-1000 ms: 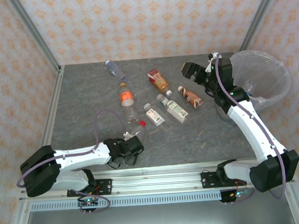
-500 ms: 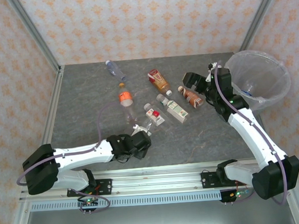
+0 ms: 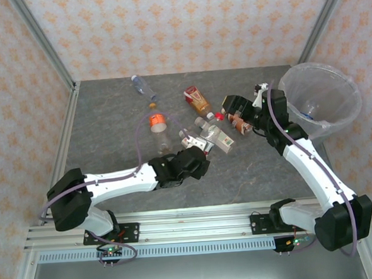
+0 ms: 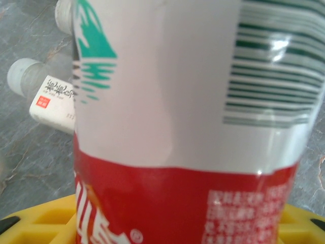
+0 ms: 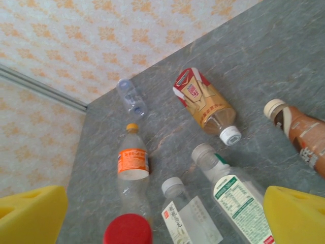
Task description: Put the plastic bottles in the bin
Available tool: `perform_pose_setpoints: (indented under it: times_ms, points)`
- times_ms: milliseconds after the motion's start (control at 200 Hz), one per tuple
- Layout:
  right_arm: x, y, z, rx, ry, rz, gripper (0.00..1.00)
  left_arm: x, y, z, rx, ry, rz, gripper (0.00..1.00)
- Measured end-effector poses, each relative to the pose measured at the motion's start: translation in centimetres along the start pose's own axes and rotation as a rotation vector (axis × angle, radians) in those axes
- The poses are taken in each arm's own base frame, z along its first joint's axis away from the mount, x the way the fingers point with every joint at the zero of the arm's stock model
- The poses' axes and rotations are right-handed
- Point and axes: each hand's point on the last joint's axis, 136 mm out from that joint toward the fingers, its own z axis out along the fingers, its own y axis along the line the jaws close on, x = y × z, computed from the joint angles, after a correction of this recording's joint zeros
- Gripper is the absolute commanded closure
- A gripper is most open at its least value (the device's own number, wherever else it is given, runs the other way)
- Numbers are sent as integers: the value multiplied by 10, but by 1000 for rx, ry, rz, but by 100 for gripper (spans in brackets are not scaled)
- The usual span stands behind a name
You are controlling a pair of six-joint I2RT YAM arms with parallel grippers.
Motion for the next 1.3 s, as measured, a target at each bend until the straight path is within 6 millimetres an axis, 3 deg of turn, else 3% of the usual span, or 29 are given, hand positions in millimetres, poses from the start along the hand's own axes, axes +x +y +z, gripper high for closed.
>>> perform_pose_setpoints:
  times_ms: [205,375,571,1096,1206,1296]
  points:
    - [2,10,0,-57,11,26,4,-10,-14,10,43,-27,12,53]
    - [3,10,2,-68,11,36,13,-26,-28,11,90,-60,10,53]
    - [20,2,6,-73,60,45,42,-49,-39,15,125,-106,-5,54]
    - [18,3,7,-80,44,12,100,-47,-42,19,135,-100,3,52]
    - [17,2,7,-77,40,14,100,-48,-41,20,141,-96,1,50]
    - [17,2,7,-75,37,14,100,-48,-40,20,144,-95,-3,42]
